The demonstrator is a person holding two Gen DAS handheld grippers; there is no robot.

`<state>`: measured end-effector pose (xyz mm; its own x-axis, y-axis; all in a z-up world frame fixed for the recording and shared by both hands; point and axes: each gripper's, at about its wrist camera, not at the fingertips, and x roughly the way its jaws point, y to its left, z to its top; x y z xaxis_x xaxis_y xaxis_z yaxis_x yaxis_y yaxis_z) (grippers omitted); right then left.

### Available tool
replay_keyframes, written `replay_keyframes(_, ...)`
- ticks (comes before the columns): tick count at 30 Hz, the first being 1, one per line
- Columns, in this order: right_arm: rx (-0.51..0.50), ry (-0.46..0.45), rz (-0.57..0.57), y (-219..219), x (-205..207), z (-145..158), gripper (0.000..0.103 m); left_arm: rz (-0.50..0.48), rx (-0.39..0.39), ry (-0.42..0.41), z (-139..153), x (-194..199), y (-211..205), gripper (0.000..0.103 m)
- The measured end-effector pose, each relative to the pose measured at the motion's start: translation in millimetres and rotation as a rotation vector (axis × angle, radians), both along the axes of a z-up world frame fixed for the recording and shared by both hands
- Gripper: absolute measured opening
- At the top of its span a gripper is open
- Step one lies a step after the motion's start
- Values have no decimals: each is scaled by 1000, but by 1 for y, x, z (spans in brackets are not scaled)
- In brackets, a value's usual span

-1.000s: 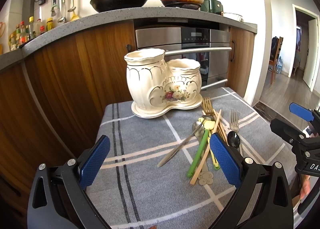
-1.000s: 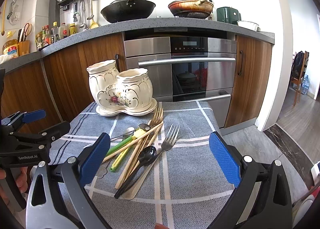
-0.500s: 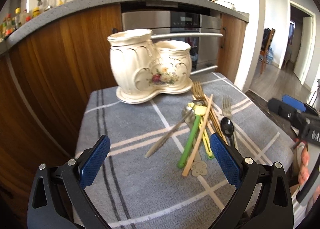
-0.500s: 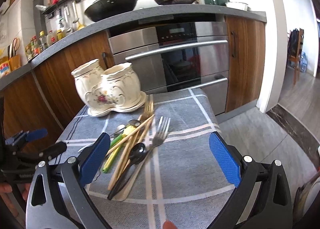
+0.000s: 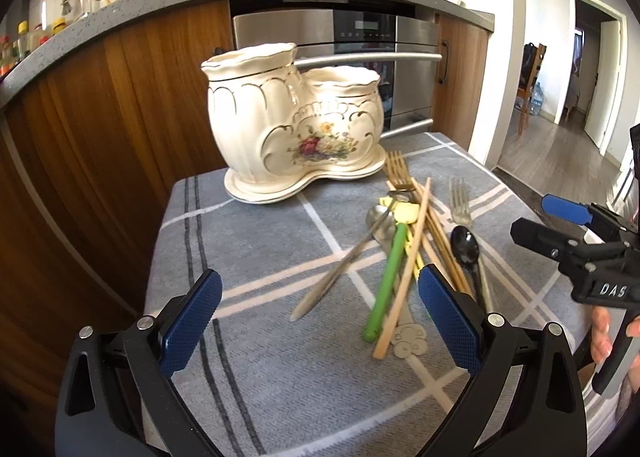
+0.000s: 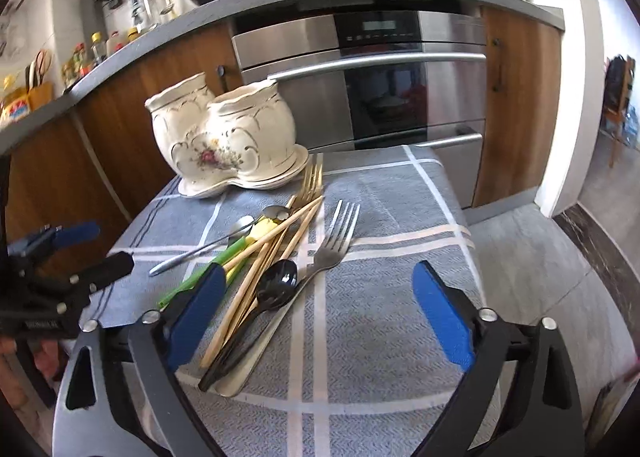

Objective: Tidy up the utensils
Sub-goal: 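Grasp the black spoon with the right tool while the left tool grasps a silver utensil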

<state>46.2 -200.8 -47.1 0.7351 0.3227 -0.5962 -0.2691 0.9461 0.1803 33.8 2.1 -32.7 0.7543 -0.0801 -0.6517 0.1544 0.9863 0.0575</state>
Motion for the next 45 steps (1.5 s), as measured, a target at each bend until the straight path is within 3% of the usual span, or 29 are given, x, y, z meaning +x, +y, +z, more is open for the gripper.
replay_keyframes(4, 2, 6, 21, 5, 5, -4, 79, -5, 0, 10, -2, 3, 2, 97)
replay_keyframes(9, -48, 21, 61, 18, 11, -14, 58, -15, -10, 23, -5, 7, 4, 96)
replay_keyframes(20, -103, 30, 102, 35, 21, -18, 32, -34, -7, 35, -8, 10, 2, 96)
replay_keyframes(35, -119, 90, 133, 41, 34, -23, 23, -36, 4, 41, -11, 12, 0, 96)
replay_keyframes(38, -112, 109, 150, 42, 37, -26, 11, -37, 2, 43, -11, 12, 0, 96)
replay_keyframes(45, -63, 89, 135, 35, 35, -23, 3, -45, -7, 65, -17, 22, -3, 95)
